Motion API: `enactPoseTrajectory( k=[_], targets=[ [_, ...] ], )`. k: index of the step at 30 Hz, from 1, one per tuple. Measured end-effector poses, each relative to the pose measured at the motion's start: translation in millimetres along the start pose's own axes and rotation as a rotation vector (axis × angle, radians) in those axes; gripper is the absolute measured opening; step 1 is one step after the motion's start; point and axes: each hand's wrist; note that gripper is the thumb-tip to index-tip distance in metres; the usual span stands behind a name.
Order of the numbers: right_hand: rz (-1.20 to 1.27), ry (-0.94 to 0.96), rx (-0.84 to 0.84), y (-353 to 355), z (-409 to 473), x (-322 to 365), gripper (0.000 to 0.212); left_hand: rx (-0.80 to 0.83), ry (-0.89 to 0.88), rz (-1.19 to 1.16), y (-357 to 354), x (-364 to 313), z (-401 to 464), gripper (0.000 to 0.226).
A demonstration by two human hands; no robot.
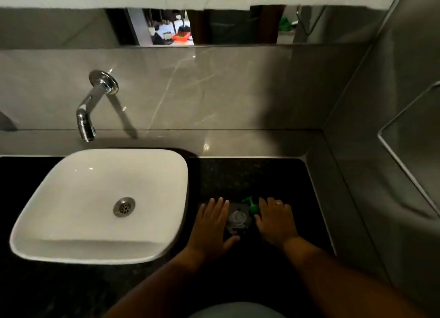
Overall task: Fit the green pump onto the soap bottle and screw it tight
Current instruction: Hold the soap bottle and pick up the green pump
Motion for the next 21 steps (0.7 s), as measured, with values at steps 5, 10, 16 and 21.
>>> enactPoseTrajectory(
  k=[5, 10, 16, 21],
  targets=[
    [0.148, -0.095, 0.064, -13.8, 10.5, 7.6, 0.050, 0.092, 0.105, -0.364, -11.7, -2.9, 17.1, 0.089],
    [0.179, -0.135, 0.107, -19.8, 32.8, 14.4, 0.040, 0.125, 0.138, -0.579, -18.3, 3.3, 24.1, 0.069],
    [0.272, -0.178, 0.162, -15.5, 49.8, 9.2, 0.031, 0.194, 0.174, -0.624, -13.0, 18.8, 35.5, 0.071],
    [0.670, -0.206, 0.010, 35.6, 74.0, 3.5, 0.021, 0.145, 0.264, -0.666, -7.4, 25.7, 37.0, 0.064]
  ],
)
Point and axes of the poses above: each hand's wrist, its own z-axis towards the middle knuckle, its own y-axis out of the back of the hand, x = y × z, and after that the axes turned 6 degrees about -y, right-handed
